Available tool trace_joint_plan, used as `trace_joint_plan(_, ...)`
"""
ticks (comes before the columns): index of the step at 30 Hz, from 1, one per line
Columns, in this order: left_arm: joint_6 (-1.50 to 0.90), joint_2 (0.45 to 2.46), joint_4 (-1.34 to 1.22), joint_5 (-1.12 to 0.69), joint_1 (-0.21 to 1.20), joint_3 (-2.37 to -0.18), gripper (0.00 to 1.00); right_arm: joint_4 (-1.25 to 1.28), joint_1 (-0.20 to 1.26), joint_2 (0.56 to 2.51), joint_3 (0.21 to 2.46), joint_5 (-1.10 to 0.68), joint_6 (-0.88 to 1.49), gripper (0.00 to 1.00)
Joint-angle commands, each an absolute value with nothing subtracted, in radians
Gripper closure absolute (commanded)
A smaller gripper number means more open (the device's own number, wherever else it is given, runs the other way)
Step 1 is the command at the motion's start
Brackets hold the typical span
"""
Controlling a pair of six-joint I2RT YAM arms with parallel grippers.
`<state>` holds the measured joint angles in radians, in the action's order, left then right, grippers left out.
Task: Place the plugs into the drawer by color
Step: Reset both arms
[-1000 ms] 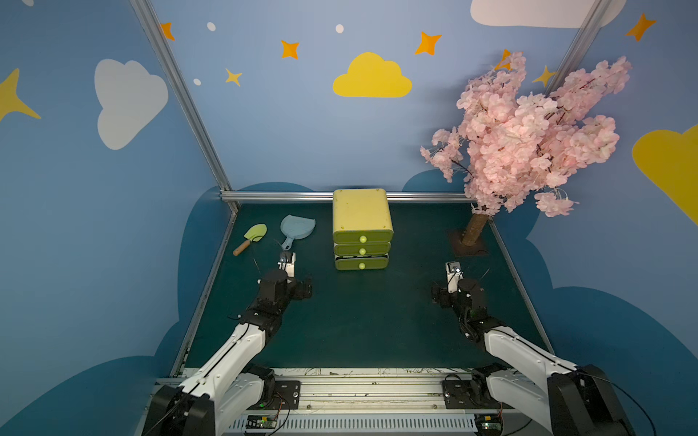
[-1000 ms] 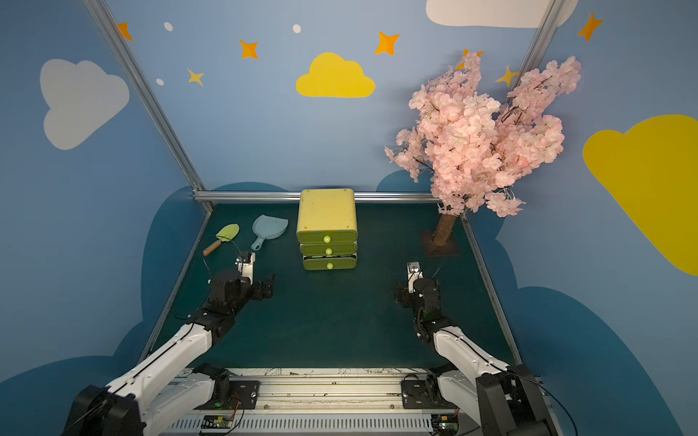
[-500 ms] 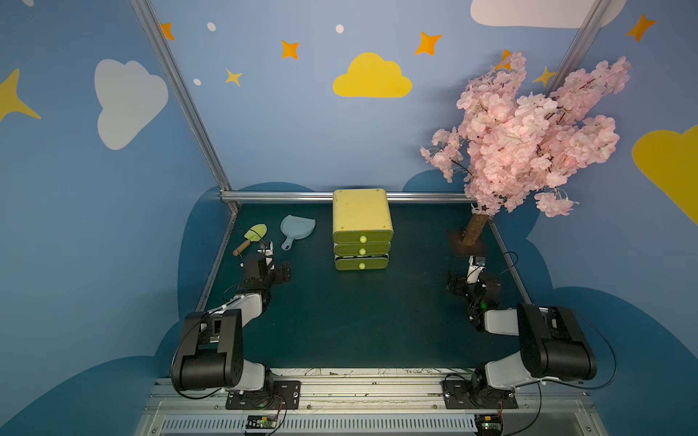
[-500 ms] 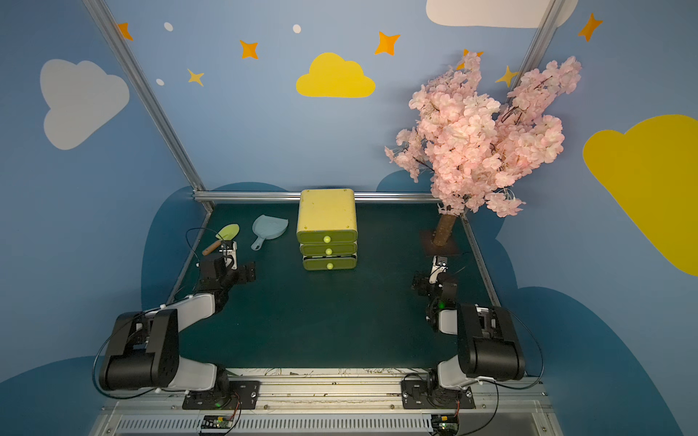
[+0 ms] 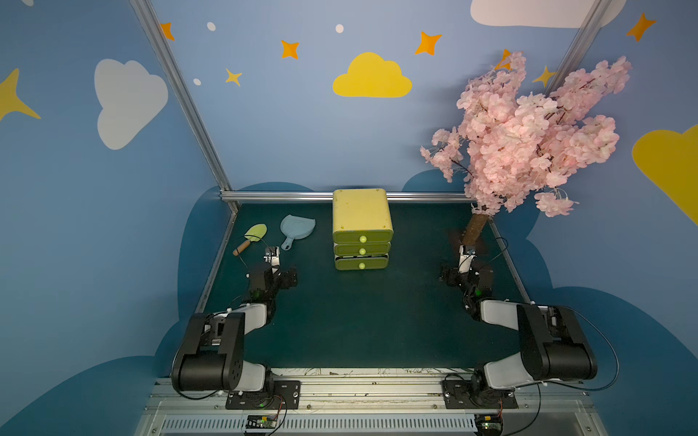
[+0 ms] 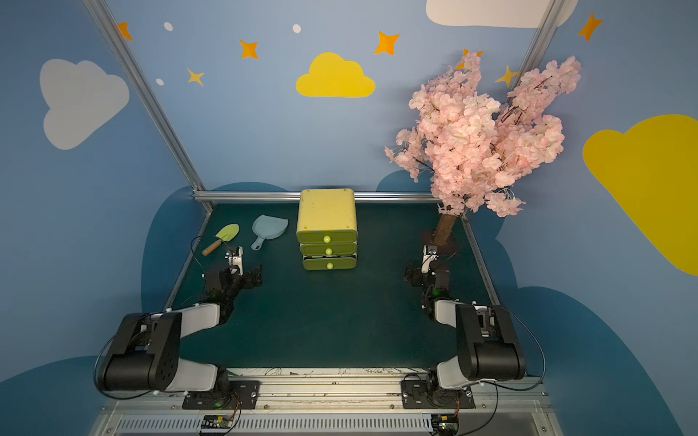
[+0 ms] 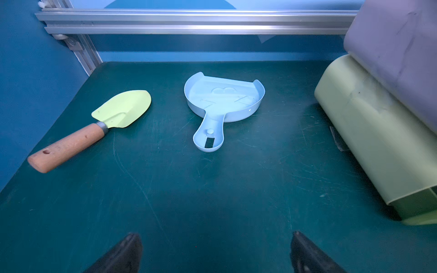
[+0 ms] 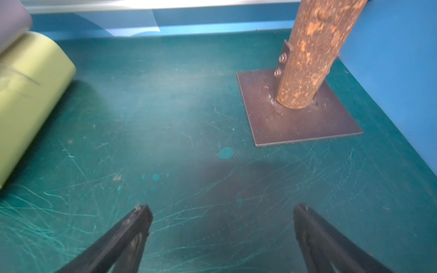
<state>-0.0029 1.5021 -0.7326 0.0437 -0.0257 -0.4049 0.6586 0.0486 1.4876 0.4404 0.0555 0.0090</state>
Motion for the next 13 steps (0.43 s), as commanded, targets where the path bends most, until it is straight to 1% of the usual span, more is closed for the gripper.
trace_joint_plan(1,-0.025,1.572,-0.863,0.041,-0.027,-0.393,0.01,0.617,0.051,1.471,0.458,0.069,-0.008,0.01)
trace_joint_plan(2,-0.03,1.541,-0.756,0.041,-0.027,-0.421,0.01,0.618,0.05,1.471,0.46,0.068,-0.008,0.01)
trace_joint_plan(4,-0.037,1.584,-0.865,0.041,-0.032,-0.403,0.01,0.617,0.049,1.471,0.46,0.068,-0.008,0.02)
trace_joint_plan(5,-0.037,1.587,-0.876,0.037,-0.034,-0.403,0.01,0.615,0.051,1.473,0.462,0.067,-0.009,0.02)
trace_joint_plan(8,-0.038,1.558,-0.77,0.034,-0.034,-0.43,0.01,0.591,0.049,1.486,0.481,0.03,-0.027,0.02)
trace_joint_plan(13,-0.038,1.551,-0.792,0.034,-0.035,-0.418,0.01,0.597,0.046,1.469,0.467,0.024,-0.036,0.02)
